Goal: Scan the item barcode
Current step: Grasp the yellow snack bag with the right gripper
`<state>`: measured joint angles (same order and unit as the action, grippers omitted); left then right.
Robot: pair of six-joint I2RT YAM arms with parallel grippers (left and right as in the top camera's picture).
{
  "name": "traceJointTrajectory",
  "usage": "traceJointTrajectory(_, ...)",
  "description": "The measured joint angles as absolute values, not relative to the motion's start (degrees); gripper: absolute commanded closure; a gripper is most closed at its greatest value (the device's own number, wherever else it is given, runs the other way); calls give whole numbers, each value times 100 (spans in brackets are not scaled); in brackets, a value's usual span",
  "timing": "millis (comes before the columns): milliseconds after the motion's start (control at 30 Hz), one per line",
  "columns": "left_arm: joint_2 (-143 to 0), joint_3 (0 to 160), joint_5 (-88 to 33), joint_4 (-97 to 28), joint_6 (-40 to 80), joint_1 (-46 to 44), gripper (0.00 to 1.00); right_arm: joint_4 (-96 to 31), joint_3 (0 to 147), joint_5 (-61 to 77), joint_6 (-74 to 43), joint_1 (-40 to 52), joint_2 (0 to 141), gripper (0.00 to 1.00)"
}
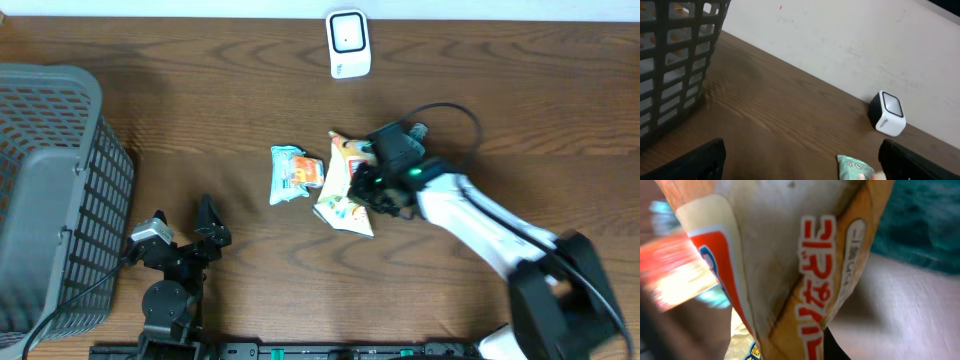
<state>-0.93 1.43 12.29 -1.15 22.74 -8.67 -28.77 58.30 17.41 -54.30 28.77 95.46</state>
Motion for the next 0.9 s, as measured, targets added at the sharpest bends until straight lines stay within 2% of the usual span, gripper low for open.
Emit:
traceJointTrajectory(200,-95,145,1229,-117,2274,-867,2,-3623,5830,3242,-6062,2324,8455,98)
traceJointTrajectory(433,-97,145,1229,-119,2274,-867,2,-4318,5830,4244,-6667,2231,8211,99)
traceJointTrajectory(600,-97,145,1229,-117,2274,-867,2,-4364,5830,4497,-6095,2231,8211,99)
traceJointTrajectory(767,-97,145,1227,-119,2274,-867,2,-3686,5826,5089,-5109,2231,8211,99)
traceJointTrajectory(900,-97,145,1227,-121,2274,-867,2,-3623,5826,5207,-4517,2231,8211,99)
